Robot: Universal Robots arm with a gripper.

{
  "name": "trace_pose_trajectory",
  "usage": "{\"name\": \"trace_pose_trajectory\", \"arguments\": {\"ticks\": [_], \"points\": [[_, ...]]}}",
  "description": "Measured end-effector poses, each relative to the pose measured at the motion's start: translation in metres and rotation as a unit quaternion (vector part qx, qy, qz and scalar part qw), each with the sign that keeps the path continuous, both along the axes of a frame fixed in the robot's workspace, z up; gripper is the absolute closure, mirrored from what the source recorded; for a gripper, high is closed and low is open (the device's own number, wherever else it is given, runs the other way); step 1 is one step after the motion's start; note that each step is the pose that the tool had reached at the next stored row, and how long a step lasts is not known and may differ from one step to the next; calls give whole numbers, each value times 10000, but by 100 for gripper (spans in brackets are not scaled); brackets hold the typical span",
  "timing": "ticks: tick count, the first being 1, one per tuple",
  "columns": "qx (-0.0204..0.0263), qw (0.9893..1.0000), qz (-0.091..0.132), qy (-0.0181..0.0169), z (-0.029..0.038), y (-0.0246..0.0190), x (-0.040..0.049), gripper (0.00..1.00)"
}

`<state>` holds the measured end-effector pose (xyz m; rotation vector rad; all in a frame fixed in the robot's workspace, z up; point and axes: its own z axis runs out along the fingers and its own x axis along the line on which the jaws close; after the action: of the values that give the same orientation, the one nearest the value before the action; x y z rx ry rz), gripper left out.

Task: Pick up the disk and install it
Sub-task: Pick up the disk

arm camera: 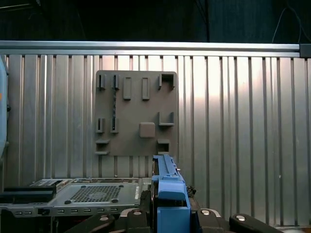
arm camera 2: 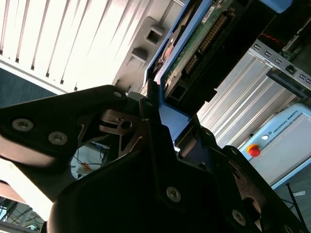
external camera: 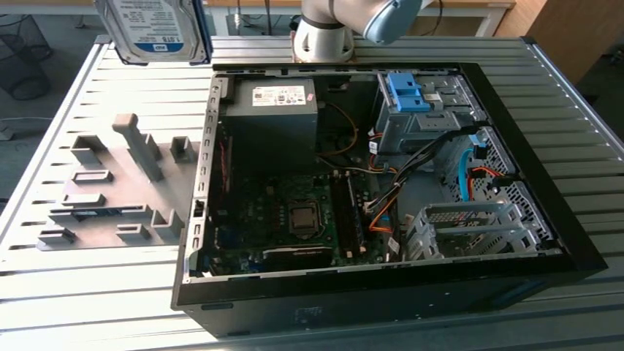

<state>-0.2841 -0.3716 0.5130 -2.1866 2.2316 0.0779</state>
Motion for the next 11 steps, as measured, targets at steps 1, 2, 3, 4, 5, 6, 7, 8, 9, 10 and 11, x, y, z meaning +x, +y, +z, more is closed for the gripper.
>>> {"name": "trace_pose_trajectory", "arguments": {"ticks": [1,2,3,4,5,6,7,8,9,10,11], "points": [[0,10000,0,0,0,-25,2,64],[0,10000,0,0,-1,-48,2,64],[0,10000,0,0,-1,-70,4,64],[0,10000,0,0,-1,-93,5,64],[0,10000,0,0,-1,-114,6,64],[0,10000,0,0,-2,-131,7,64],[0,10000,0,0,-2,-140,12,64],[0,10000,0,0,-2,-145,19,64],[0,10000,0,0,-2,-148,28,64],[0,10000,0,0,-2,-149,39,64],[-1,10000,0,1,-2,-150,54,64]]}}
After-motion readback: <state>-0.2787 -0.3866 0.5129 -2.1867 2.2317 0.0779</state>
